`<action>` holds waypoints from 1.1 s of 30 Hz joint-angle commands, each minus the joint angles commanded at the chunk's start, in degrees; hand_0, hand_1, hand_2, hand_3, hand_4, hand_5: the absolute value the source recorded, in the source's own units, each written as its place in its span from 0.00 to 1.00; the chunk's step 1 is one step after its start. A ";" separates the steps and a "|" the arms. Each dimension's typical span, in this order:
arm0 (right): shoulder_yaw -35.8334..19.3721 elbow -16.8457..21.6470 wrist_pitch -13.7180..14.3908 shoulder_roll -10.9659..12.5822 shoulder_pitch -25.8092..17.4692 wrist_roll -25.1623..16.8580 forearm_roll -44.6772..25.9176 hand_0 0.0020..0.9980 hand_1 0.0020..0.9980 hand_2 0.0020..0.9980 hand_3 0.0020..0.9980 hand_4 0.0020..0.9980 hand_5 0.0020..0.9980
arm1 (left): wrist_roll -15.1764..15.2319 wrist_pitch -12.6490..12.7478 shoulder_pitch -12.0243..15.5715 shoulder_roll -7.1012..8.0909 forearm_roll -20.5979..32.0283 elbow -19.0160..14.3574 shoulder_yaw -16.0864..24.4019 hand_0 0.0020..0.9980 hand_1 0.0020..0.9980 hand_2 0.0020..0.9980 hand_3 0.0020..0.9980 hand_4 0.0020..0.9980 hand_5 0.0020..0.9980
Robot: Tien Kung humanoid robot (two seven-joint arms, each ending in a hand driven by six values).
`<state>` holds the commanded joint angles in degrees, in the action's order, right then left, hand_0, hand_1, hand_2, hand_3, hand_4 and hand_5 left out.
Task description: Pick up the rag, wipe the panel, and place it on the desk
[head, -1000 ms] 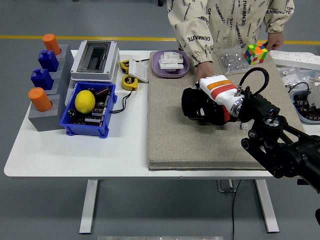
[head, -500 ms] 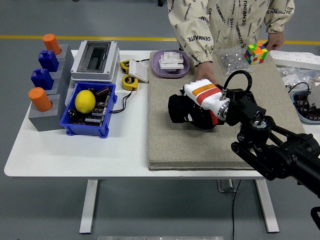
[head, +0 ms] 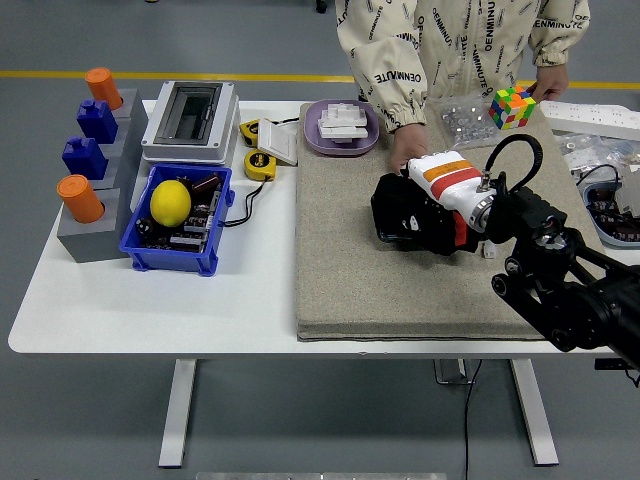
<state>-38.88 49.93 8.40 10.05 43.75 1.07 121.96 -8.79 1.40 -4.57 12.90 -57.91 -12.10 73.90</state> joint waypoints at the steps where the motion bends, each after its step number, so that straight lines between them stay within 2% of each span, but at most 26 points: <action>1: -0.29 -0.09 0.00 0.39 -0.05 0.08 0.03 0.21 0.31 0.37 0.37 0.90 0.03 | 0.00 0.00 0.00 -0.01 0.00 -0.01 0.04 0.60 0.64 0.64 0.56 0.64 0.45; 23: -6.68 -2.86 0.27 8.22 -3.24 0.37 1.43 0.21 0.31 0.37 0.37 0.90 0.03 | 0.01 0.00 0.15 -0.12 -0.14 -0.09 0.39 0.60 0.64 0.64 0.56 0.64 0.45; 33: -8.77 -3.66 0.31 10.55 -4.54 0.53 2.08 0.21 0.31 0.37 0.37 0.90 0.03 | 0.01 0.01 0.37 -0.12 -0.10 -0.08 0.37 0.60 0.64 0.64 0.56 0.64 0.45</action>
<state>-47.65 46.26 8.72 20.59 39.22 1.59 124.04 -8.78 1.41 -4.20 12.77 -58.00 -12.18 74.26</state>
